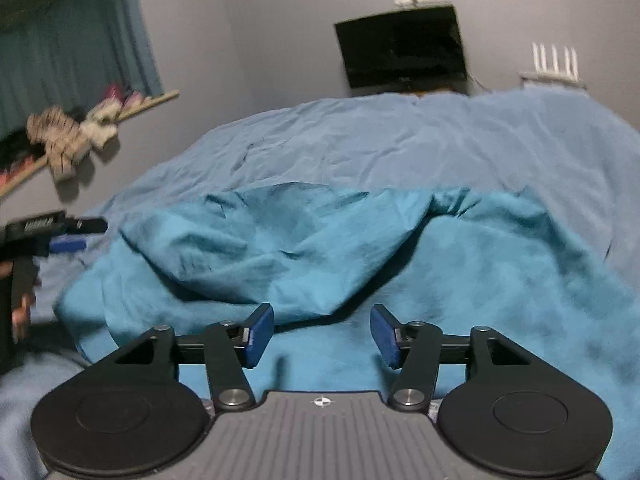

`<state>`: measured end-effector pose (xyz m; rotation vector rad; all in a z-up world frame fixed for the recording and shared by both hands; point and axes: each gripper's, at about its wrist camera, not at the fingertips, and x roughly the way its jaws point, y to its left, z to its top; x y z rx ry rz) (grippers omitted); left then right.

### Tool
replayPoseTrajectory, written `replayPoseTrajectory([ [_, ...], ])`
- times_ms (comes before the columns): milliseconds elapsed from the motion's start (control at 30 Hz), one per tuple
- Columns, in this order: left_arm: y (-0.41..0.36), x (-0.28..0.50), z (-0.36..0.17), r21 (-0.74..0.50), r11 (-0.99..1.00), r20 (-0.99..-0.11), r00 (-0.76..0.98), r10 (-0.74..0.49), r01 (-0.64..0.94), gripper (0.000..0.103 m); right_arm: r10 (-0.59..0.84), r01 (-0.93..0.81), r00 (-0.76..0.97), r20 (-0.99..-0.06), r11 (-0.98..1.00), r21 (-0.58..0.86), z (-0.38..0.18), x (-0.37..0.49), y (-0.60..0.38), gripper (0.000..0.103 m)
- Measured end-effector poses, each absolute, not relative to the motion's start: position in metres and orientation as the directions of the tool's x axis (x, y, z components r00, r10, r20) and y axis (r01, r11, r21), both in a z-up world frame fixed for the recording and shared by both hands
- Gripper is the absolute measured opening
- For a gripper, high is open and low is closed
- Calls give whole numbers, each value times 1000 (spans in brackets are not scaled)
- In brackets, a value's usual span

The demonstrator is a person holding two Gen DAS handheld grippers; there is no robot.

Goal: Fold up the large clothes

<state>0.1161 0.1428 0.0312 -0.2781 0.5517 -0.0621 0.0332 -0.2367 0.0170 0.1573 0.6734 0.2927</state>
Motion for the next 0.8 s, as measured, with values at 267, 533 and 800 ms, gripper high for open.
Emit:
replayPoseTrajectory([
  [267, 106, 127, 16, -214, 965, -565, 787, -248, 151, 103, 444, -29, 672, -593, 816, 578, -21, 104, -223, 61],
  [533, 63, 130, -14, -211, 913, -687, 612, -392, 348, 102, 214, -10, 806, -552, 937, 349, 5, 108, -227, 8],
  [800, 51, 126, 11, -153, 877, -650, 622, -436, 454, 103, 139, -16, 778, -613, 979, 202, -1, 98, -233, 46],
])
